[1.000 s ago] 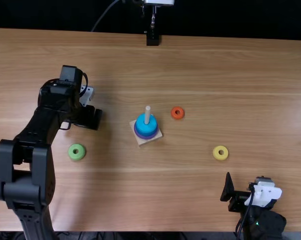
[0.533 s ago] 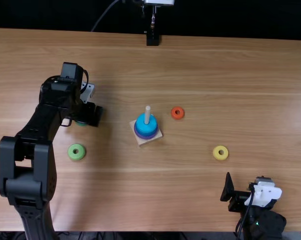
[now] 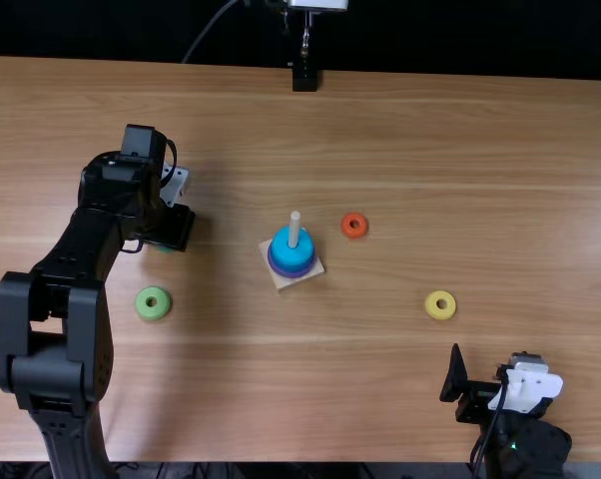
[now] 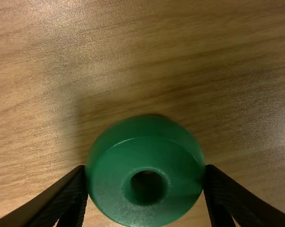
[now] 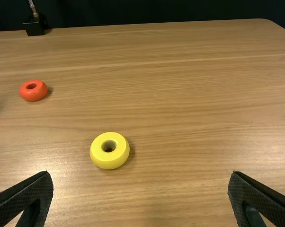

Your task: Build the Hanoi tower: stack the rings onto the peg from bottom to top in this color order: purple, dark blue, light blue, dark green, light green, yellow, orange.

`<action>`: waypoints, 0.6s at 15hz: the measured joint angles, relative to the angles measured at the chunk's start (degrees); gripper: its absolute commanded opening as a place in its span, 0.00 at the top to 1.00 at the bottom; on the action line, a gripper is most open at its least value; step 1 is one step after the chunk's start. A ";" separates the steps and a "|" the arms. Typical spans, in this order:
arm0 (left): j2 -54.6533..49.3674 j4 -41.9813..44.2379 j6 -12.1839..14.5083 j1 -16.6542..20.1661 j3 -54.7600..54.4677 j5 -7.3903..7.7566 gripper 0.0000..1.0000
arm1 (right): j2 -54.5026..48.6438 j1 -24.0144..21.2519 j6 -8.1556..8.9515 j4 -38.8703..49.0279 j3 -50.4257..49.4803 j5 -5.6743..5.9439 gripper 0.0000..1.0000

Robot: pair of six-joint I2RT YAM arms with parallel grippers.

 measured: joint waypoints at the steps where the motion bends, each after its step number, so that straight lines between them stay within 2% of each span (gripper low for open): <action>1: 0.00 0.04 0.00 0.02 0.02 -0.02 0.98 | 0.00 0.00 0.02 0.00 0.00 0.02 0.00; 5: -0.02 -0.68 -0.02 0.00 0.04 -0.52 1.00 | 0.00 0.00 0.00 0.02 -0.02 0.02 0.00; 6: -0.24 -2.82 -0.02 0.00 0.44 -1.86 1.00 | 0.00 0.00 0.02 0.02 0.00 0.02 0.00; 8: -1.07 -9.81 0.00 -0.35 3.67 -6.08 1.00 | 0.00 0.00 0.00 -0.02 0.00 0.00 0.00; 9: -1.77 -12.37 0.04 -0.90 6.12 -7.50 1.00 | 0.00 0.00 -0.02 0.00 0.00 0.02 0.00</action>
